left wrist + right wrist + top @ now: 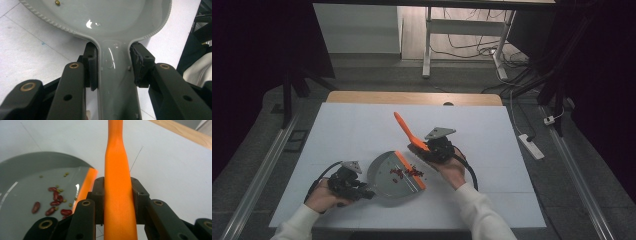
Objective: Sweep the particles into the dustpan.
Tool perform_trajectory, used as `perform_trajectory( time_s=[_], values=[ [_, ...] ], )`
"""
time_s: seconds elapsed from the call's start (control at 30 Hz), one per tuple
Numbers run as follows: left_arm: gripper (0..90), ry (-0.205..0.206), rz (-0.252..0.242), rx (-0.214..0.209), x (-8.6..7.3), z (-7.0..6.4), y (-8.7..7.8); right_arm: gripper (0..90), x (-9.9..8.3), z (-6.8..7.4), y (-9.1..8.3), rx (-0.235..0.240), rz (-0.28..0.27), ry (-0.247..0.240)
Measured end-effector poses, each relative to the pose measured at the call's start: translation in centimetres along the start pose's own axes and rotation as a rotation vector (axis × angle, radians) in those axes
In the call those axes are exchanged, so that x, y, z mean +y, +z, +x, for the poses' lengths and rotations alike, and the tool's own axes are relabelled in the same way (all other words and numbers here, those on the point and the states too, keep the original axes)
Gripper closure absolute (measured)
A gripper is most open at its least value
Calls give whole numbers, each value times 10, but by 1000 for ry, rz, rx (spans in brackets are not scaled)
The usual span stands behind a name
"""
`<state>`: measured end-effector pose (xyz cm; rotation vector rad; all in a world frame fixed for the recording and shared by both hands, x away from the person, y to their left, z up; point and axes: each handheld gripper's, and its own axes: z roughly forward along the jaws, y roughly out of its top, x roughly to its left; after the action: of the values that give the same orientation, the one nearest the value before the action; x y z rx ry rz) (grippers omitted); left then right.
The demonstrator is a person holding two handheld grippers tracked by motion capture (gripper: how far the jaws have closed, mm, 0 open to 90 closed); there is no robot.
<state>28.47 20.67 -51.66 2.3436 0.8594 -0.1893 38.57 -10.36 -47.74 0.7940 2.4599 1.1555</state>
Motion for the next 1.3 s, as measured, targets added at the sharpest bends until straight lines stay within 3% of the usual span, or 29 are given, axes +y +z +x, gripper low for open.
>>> perform_trajectory(
  time_s=[0.4, 0.87, 1.3],
  values=[
    [611, 4, 4, 0, -2, -1, -2, 699, -12, 1, 9, -19, 51, 9],
    [611, 3, 4, 4, -2, -1, -2, 698, -18, 23, 7, -23, 29, -20],
    [611, 3, 5, 4, -2, -1, -2, 698, -19, 33, 7, -3, 13, -20]
  ],
)
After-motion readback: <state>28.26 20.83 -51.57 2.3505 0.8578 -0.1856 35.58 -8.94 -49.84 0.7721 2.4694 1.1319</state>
